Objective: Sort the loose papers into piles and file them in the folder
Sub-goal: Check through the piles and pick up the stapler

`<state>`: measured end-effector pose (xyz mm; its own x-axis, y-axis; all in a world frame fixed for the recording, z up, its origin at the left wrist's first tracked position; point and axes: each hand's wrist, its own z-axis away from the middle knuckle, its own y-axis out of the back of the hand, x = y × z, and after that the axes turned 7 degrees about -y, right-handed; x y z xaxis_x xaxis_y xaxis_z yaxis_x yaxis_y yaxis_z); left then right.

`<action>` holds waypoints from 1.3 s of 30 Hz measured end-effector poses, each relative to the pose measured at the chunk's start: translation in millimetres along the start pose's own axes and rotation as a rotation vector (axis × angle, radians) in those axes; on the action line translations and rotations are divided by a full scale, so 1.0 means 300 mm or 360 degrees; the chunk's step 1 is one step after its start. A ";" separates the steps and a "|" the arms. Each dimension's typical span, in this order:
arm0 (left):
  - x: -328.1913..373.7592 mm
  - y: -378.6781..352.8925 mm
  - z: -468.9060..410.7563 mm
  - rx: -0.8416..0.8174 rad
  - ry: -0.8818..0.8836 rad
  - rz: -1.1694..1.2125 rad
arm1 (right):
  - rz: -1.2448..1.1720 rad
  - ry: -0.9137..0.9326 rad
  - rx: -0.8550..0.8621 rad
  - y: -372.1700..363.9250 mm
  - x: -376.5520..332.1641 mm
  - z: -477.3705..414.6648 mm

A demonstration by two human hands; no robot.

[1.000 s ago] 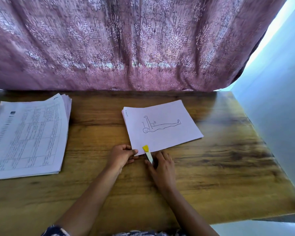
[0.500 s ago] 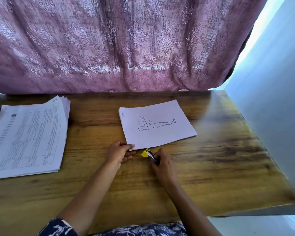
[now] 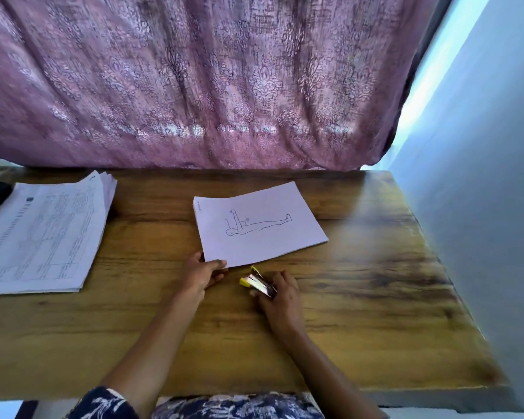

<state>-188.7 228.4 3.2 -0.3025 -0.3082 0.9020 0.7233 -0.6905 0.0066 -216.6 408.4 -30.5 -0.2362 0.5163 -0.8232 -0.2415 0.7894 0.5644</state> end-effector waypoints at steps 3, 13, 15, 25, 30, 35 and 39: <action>-0.037 -0.072 0.049 0.0021 0.0018 -0.0001 | -0.0162 -0.0156 0.0117 0.146 0.066 -0.012; -0.131 -0.456 0.208 -0.0152 -0.0023 0.0126 | 0.0280 -0.0417 0.0708 0.712 0.430 -0.140; -0.151 -0.507 0.233 -0.0108 -0.0033 0.0136 | 0.0429 -0.0464 0.0743 0.775 0.491 -0.149; -0.177 -0.553 0.317 0.0139 -0.0272 0.0242 | 0.0780 -0.0172 0.0761 0.780 0.491 -0.193; -0.105 -0.466 0.364 0.0236 -0.0786 -0.0234 | 0.0476 0.0226 0.0298 0.649 0.290 -0.333; 0.107 -0.257 0.429 0.0183 -0.1029 -0.0508 | 0.0159 0.0308 -0.0250 0.471 0.101 -0.499; 0.267 -0.047 0.426 0.0433 -0.1083 -0.0501 | -0.0366 0.0139 -0.0569 0.351 -0.054 -0.550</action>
<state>-143.8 297.0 130.5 -0.1360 0.4024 0.9053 0.8196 -0.4677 0.3310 -393.5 428.3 52.5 -0.2129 0.2983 -0.9304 -0.6042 0.7081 0.3653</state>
